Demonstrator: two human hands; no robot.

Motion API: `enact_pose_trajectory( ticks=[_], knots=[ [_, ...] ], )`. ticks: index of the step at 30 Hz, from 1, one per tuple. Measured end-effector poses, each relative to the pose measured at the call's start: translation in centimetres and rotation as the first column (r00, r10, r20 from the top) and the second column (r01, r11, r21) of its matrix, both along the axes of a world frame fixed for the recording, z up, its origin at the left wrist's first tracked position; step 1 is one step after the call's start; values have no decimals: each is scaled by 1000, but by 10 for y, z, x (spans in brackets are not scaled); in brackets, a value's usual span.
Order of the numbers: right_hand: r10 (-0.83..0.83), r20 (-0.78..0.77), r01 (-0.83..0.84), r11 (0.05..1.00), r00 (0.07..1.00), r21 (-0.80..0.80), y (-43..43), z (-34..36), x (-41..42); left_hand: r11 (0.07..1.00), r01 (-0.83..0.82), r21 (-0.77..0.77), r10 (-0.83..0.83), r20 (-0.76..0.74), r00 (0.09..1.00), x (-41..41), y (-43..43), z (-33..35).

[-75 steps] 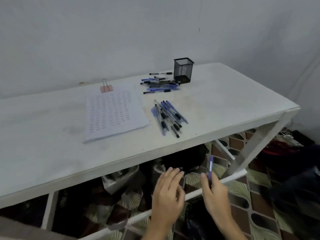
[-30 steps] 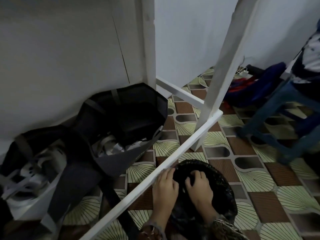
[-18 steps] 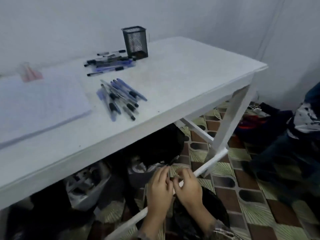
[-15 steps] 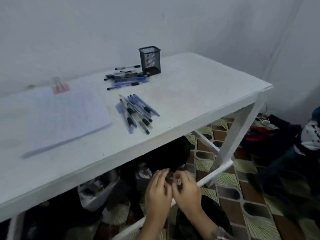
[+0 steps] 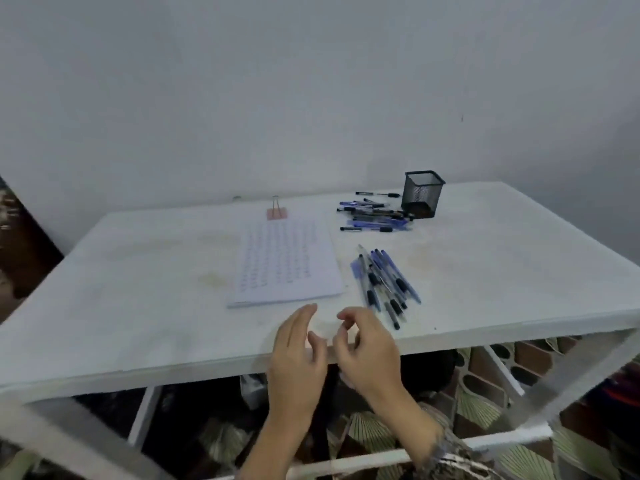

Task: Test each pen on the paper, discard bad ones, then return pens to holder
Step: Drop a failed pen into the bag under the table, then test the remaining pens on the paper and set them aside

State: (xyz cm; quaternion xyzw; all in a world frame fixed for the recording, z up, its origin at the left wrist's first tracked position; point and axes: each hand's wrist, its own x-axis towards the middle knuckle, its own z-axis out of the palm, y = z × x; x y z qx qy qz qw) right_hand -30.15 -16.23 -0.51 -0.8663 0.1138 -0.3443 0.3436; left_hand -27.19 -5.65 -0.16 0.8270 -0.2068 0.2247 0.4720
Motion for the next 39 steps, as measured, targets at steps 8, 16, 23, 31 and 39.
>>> enact_pose_trajectory(
  ticks=[8,16,23,31,39],
  knots=[
    [29,-129,-30,1000,991,-4,0,22,89,979,-154,133,159,-31,987,90,29,8],
    [7,-200,-23,997,980,-76,-11,14,149,953,-143,268,176,-106,979,178,54,2],
    [-83,-487,60,996,870,-63,-75,42,178,832,29,555,149,-274,950,220,63,-8],
    [-192,-587,-24,940,786,-340,-160,33,245,742,50,668,192,-283,940,231,68,-19],
    [-292,-582,-157,785,759,-599,-169,21,256,708,58,704,209,-287,935,227,65,-15]
  ],
)
